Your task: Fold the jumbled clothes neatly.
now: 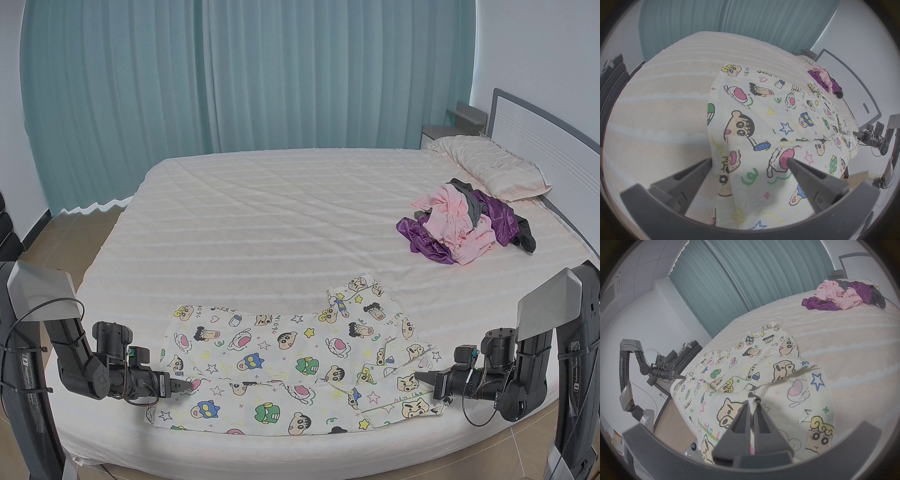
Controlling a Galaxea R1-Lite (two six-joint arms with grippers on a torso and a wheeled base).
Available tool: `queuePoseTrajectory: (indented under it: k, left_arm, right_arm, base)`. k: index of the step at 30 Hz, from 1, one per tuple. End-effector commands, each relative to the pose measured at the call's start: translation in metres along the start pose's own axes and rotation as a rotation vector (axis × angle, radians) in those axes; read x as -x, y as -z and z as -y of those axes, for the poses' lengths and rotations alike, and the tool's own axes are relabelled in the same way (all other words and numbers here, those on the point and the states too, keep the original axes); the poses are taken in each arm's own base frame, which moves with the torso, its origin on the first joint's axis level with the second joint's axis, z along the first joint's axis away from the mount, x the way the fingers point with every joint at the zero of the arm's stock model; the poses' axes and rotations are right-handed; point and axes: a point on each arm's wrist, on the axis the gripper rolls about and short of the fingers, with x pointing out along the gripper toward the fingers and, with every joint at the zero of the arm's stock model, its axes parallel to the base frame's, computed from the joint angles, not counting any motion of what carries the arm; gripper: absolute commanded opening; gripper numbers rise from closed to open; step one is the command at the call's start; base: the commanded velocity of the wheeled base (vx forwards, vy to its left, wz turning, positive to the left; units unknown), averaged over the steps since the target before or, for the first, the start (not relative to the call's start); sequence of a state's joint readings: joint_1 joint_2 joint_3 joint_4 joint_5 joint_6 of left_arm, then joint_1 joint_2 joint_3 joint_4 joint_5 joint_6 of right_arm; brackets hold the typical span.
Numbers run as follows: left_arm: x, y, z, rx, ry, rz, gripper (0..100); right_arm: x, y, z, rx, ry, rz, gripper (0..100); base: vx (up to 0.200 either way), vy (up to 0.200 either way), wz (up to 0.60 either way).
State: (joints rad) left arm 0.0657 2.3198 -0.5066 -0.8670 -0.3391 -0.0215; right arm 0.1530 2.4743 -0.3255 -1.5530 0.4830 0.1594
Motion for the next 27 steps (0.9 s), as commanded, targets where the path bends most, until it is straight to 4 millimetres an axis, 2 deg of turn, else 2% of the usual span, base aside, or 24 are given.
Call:
queuePoseTrajectory:
  k: [1,16,25,26,27]
  left_arm:
    - [0.0,0.002,0.0,0.002,0.0,-0.006,0]
    - [0.009,0.009,-0.015,0.013,-0.046,-0.019,0]
    - [0.011,0.015,-0.016,0.017,-0.051,-0.031,0]
    - [0.01,0.014,-0.016,0.02,-0.051,-0.027,100]
    - [0.01,0.013,-0.016,0.023,-0.054,-0.023,100]
  right_arm:
    - [0.0,-0.001,0.0,0.005,-0.004,0.009,0]
    - [-0.001,-0.006,0.0,0.017,0.022,0.034,0]
    - [-0.013,-0.008,0.002,0.033,0.049,0.054,0]
    - [-0.013,-0.008,0.001,0.035,0.046,0.052,0]
    - [-0.015,-0.007,0.0,0.035,0.042,0.049,0]
  base:
    - [0.0,0.0,0.0]
    - [0.0,0.0,0.0]
    - [0.0,0.0,0.0]
    - [0.0,0.0,0.0]
    - [0.0,0.0,0.0]
